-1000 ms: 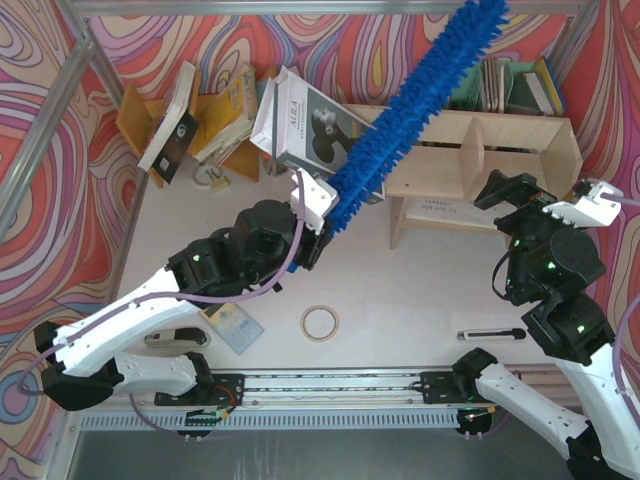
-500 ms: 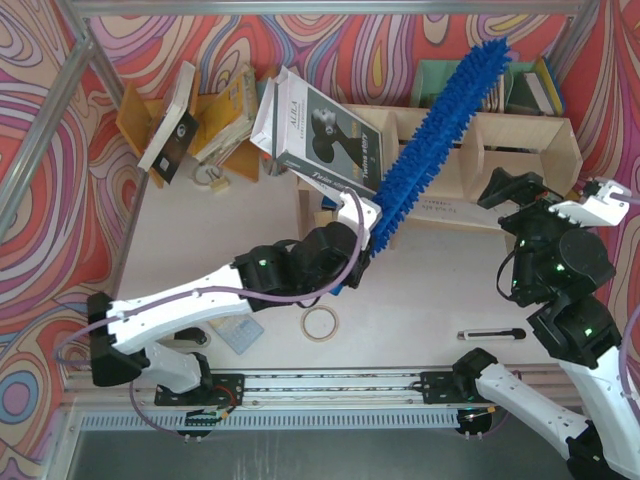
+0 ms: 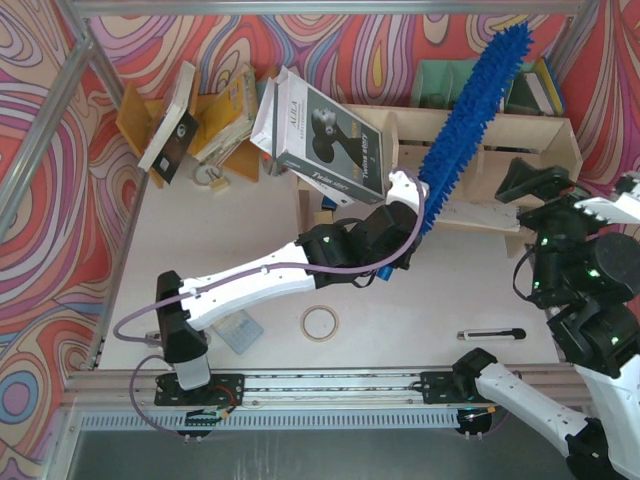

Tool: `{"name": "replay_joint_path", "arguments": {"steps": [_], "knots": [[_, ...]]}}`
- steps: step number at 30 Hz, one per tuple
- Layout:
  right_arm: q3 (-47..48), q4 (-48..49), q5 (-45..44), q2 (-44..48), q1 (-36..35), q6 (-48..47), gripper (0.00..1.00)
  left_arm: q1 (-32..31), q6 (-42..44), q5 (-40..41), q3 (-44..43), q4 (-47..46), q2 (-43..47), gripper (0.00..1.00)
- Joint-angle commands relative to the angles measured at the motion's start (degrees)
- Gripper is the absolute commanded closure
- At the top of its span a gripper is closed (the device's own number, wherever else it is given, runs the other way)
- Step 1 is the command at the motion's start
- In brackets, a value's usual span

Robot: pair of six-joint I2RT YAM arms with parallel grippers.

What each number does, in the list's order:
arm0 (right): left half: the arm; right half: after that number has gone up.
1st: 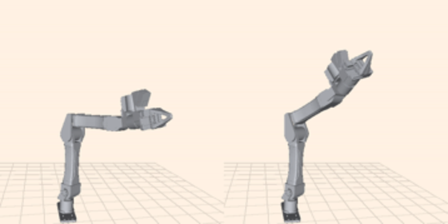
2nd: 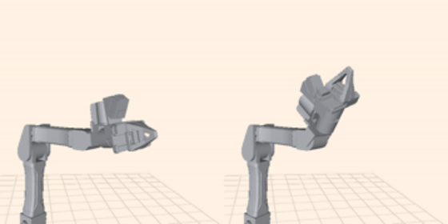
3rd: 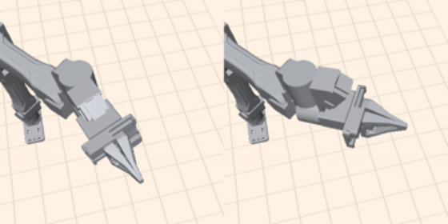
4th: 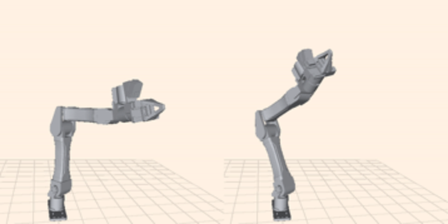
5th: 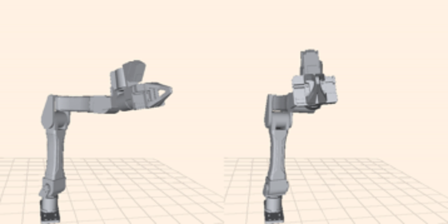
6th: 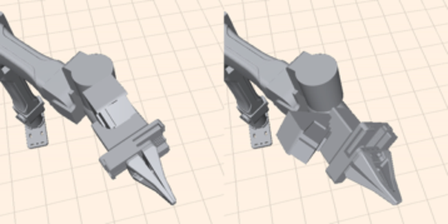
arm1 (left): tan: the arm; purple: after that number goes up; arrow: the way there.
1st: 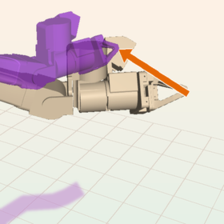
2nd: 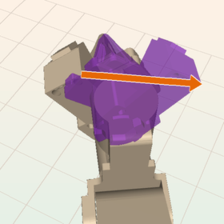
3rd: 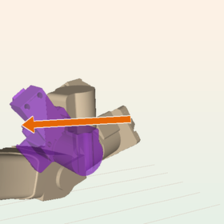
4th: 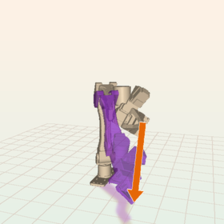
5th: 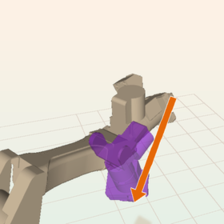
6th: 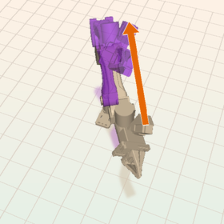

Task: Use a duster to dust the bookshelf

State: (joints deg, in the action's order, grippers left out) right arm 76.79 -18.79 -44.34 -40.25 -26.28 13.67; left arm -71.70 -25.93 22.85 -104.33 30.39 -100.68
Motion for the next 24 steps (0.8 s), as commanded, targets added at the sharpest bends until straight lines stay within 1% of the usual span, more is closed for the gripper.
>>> {"name": "replay_joint_path", "arguments": {"steps": [1,7,12,15,17,21,24], "knots": [[3.7,0.5,-0.8,0.1,-0.1,-3.7,0.01,-0.2,-1.3,-3.6,-4.5,1.4,-3.2,1.00],[6.3,0.7,-0.5,-0.9,-0.1,-4.9,0.02,-0.2,-1.8,-6.9,-10.5,5.4,-8.6,1.00],[5.5,1.3,-0.8,-1.0,-0.1,-5.0,0.01,-0.6,-1.6,-9.0,-11.3,7.0,-10.3,1.00],[4.5,2.1,-0.8,-0.8,-0.1,-5.1,0.01,-1.4,0.0,-9.1,-8.0,5.2,-8.9,1.00],[3.9,2.2,-0.7,-0.9,-0.1,-5.0,0.01,-2.3,1.0,-7.4,-6.5,4.0,-7.5,1.00],[3.3,2.2,-0.5,-1.3,-0.1,-4.4,0.01,-4.3,2.9,-4.1,-5.6,2.0,-4.4,1.00],[3.7,2.2,-0.5,-1.4,0.0,-4.4,0.01,-5.4,2.9,-4.7,-5.2,0.2,-2.9,1.00]]}}
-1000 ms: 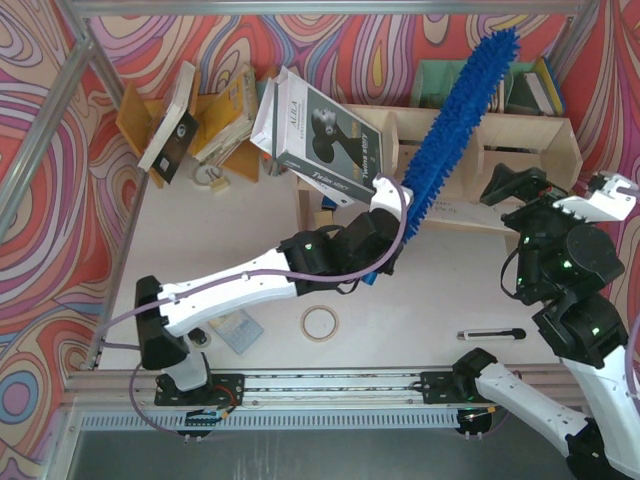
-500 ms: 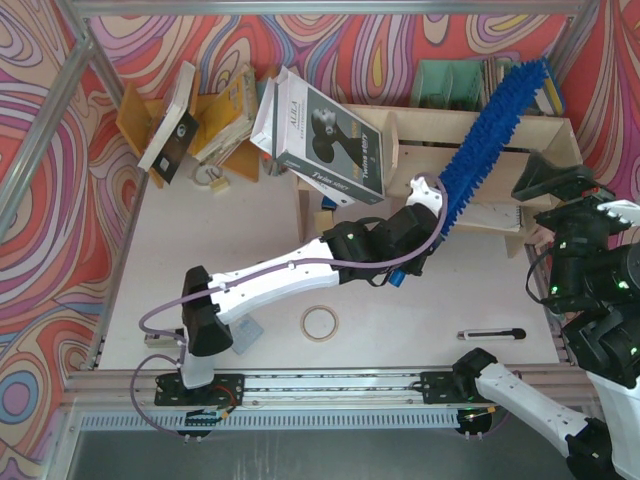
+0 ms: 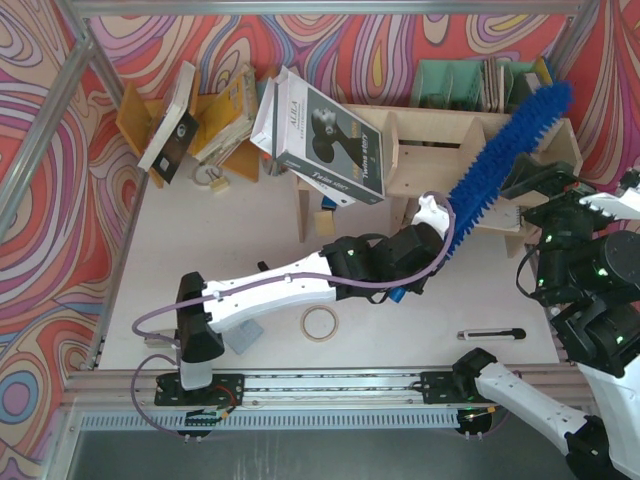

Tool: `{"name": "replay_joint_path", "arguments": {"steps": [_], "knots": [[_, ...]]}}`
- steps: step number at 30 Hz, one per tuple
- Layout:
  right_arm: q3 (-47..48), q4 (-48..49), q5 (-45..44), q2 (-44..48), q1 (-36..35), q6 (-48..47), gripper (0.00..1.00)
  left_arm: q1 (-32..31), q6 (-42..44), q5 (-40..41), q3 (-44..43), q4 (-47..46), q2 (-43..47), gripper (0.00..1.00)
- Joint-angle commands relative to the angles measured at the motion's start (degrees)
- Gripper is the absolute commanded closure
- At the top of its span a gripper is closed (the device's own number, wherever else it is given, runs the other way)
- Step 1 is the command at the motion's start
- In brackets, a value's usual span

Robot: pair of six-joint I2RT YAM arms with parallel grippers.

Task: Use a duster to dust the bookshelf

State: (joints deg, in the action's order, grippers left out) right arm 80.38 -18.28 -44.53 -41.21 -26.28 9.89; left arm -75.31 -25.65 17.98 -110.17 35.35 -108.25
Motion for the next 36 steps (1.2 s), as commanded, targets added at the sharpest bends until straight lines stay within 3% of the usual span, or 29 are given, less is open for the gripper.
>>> {"name": "replay_joint_path", "arguments": {"steps": [1,13,28,36], "knots": [[0.4,1.7,-0.3,-0.4,-0.1,-0.6,0.01,-2.1,2.5,-0.3,0.3,-4.6,4.7,1.00],[1.2,1.7,-0.7,0.0,-0.1,-0.7,0.01,-2.4,0.4,-4.2,-3.5,-0.6,-2.3,1.00],[0.3,2.3,-1.2,-0.5,-0.1,-0.1,0.01,-2.8,-3.8,-4.1,9.0,5.0,5.8,1.00],[1.3,0.5,-0.5,-0.7,-0.1,2.0,0.01,-2.8,-0.5,-4.2,-2.3,6.3,-0.3,1.00]]}}
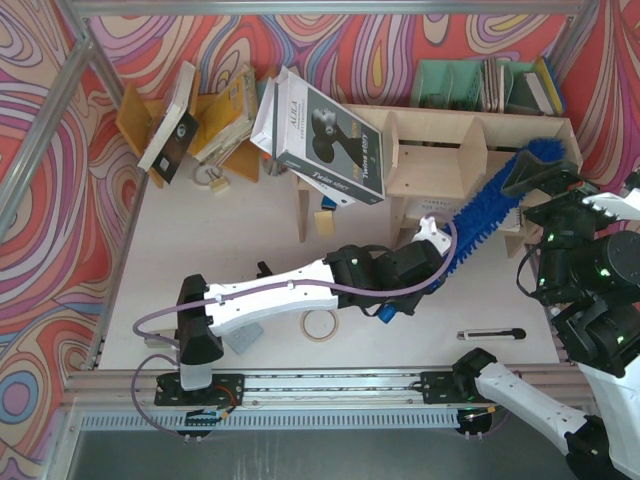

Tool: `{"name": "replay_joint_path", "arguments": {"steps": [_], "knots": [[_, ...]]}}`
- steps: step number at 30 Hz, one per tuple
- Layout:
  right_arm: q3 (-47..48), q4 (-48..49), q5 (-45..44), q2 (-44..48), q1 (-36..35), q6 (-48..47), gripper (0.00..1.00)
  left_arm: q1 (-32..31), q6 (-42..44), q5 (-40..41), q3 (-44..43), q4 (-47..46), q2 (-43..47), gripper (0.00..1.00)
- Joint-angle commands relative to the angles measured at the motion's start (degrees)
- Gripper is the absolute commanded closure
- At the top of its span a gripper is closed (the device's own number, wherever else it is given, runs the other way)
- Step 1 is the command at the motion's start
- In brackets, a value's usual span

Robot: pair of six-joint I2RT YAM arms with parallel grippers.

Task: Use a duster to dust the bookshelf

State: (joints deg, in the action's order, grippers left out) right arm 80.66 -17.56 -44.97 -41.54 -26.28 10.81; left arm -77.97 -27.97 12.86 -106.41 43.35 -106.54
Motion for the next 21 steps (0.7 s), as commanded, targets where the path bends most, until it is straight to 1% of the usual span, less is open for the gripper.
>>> {"name": "replay_joint_path", "arguments": {"steps": [1,4,6,10,16,19,21], "knots": [[1.3,-0.3,-0.1,-0.5,-0.1,1.0,0.01,-0.1,2.4,0.7,-8.4,-1.5,-3.1,1.00],[1.9,-0.4,-0.3,-0.6,-0.1,0.7,0.01,-0.2,3.1,0.2,-13.1,-0.1,-5.7,1.00],[2.0,-0.4,-0.4,-0.6,-0.1,0.5,0.01,-0.1,3.1,-0.1,-14.1,0.5,-6.5,1.00],[1.5,-0.1,-0.5,-0.3,-0.1,0.2,0.01,-0.2,2.6,0.5,-10.8,0.4,-5.5,1.00],[0.7,0.7,-0.7,-0.3,-0.1,-0.4,0.01,-0.1,1.5,1.5,-2.7,-0.6,-3.1,1.00],[0.4,0.9,-0.8,-0.5,-0.1,-0.5,0.01,-0.2,1.3,2.5,-2.5,0.1,-2.6,1.00],[0.0,1.1,-0.7,-0.5,-0.1,-0.2,0.01,-0.2,1.8,3.3,-4.5,0.8,-3.1,1.00]]}}
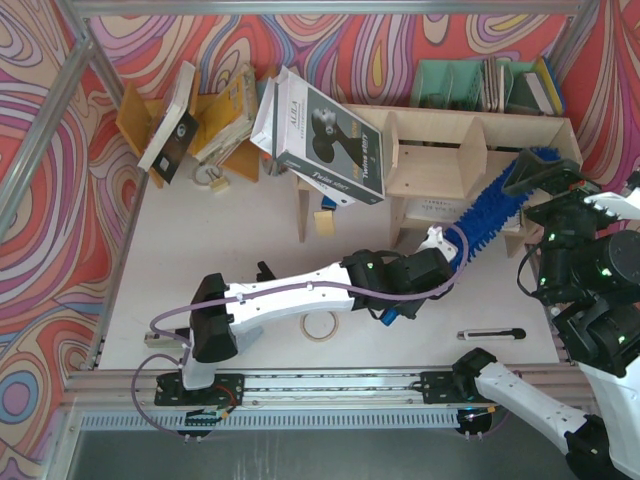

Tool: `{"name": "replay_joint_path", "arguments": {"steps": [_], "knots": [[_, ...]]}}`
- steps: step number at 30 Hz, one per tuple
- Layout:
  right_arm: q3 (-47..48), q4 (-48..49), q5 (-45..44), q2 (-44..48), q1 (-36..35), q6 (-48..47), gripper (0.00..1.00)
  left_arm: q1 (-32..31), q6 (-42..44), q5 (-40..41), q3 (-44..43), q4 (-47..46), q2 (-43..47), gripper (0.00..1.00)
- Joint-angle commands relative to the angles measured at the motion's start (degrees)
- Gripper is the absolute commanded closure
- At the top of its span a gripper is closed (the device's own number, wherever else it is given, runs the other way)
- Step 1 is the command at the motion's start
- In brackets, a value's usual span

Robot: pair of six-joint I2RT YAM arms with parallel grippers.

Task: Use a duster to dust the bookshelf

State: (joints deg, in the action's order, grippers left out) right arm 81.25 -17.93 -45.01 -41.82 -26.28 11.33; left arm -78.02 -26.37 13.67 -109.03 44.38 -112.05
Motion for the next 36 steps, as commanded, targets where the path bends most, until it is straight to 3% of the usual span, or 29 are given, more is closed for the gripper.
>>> {"name": "replay_joint_path", "arguments": {"steps": [1,13,19,24,36], "knots": [[-0.8,1.5,-0.6,-0.2,-0.1,-0.5,0.01,-0.1,0.4,2.8,-3.0,0.0,2.3,1.00],[-0.8,1.0,-0.6,0.2,-0.1,-0.3,0.01,0.0,1.5,5.6,-18.4,3.0,-5.7,1.00],[-1.3,1.0,-1.0,0.9,-0.1,-0.5,0.01,0.1,0.1,5.3,-16.7,4.1,-5.9,1.00],[-1.7,1.3,-1.1,0.8,0.0,-0.9,0.01,0.2,-0.3,5.6,-8.8,1.9,-3.2,1.00],[-1.8,1.2,-1.0,0.6,-0.1,-0.5,0.01,-0.3,2.4,2.0,-10.1,3.8,-1.2,1.00]]}}
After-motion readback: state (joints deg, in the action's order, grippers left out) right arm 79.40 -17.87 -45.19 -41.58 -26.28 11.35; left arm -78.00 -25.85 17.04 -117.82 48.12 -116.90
